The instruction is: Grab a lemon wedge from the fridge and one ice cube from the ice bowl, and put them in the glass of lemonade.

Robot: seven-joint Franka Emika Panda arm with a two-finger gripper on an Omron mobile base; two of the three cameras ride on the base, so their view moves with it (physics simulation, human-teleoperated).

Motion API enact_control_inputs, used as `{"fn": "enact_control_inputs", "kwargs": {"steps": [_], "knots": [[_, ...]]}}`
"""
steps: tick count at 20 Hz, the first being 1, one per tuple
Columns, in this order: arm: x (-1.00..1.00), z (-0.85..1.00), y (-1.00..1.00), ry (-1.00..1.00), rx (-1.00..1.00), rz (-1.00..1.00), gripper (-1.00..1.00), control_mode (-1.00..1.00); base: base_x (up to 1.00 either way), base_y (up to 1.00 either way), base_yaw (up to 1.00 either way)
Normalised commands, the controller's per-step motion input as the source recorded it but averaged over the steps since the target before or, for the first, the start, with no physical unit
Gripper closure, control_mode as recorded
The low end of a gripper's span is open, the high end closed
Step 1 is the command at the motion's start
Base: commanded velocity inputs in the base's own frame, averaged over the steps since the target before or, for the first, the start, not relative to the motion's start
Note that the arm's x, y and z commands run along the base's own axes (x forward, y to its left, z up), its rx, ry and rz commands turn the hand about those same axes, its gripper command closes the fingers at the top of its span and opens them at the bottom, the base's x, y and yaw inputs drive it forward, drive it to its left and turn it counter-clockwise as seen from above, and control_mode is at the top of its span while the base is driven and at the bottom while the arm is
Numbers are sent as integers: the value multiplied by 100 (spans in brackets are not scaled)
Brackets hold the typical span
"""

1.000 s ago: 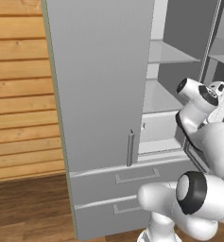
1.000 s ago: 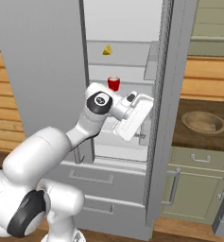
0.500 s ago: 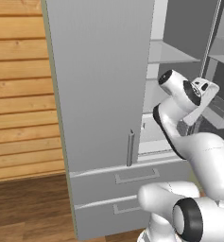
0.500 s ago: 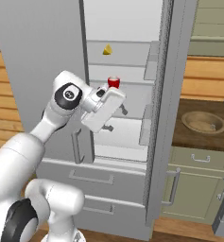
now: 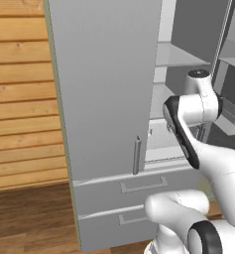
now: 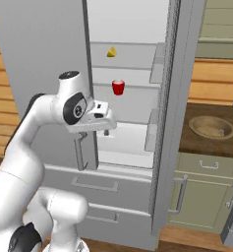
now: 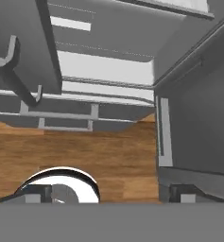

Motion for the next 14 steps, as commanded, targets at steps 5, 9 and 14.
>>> {"fn": "enact_control_inputs", "kwargs": {"steps": [5,9,14], "knots": [[-20,-57,77,-17,48,0,-100,-100,0,0,0],[-42,-8,67,-29,-1,2,-100,-100,0,0,0],[39,-14,64,-9,-12,-1,-100,-100,0,0,0]]}}
